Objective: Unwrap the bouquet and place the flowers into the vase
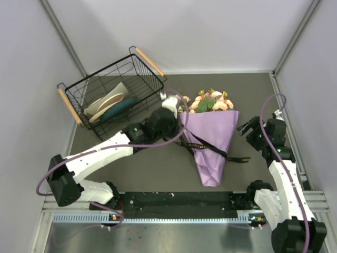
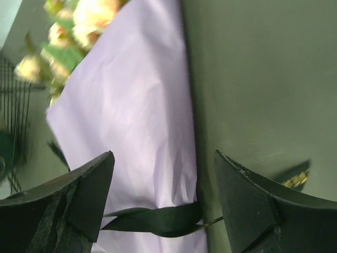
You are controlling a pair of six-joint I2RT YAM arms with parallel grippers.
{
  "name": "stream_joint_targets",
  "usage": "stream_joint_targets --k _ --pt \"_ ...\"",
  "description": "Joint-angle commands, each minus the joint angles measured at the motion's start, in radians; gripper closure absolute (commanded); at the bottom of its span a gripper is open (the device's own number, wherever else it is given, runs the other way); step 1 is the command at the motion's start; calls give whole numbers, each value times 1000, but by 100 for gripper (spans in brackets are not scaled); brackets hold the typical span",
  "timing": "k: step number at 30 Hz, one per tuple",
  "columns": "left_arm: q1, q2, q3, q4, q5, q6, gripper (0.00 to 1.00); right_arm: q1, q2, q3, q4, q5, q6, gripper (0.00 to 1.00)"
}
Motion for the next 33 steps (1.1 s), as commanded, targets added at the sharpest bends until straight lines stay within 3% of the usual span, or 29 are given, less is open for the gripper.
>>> stream_joint_targets --k 1,4,5,7,8,11,13,17,27,31,33 --pt "98 -44 330 -95 79 149 100 123 -52 68 24 10 -122 22" --pt "149 -29 527 -105 300 220 100 175 -46 88 65 -64 -179 19" --pt "147 -7 568 -99 488 226 100 178 -45 91 83 -144 -211 17" --pt "146 39 708 -96 682 207 100 186 -56 91 162 -228 -233 16" --pt "138 89 749 -76 809 187 100 189 -88 87 210 -342 -238 15" --pt "123 148 877 -66 797 110 100 194 -163 19 540 -609 -132 14" --pt "126 159 940 -82 719 84 100 241 -174 -12 734 -660 -65 11" --pt "126 153 948 -36 747 7 100 392 -110 117 616 -647 -226 10" --pt "127 113 888 -11 778 -62 100 463 -6 370 680 -768 -300 10" --pt "126 91 866 -11 769 -62 100 606 71 497 530 -669 -472 10" --pt "127 82 860 -13 755 -54 100 685 103 514 519 -626 -481 11"
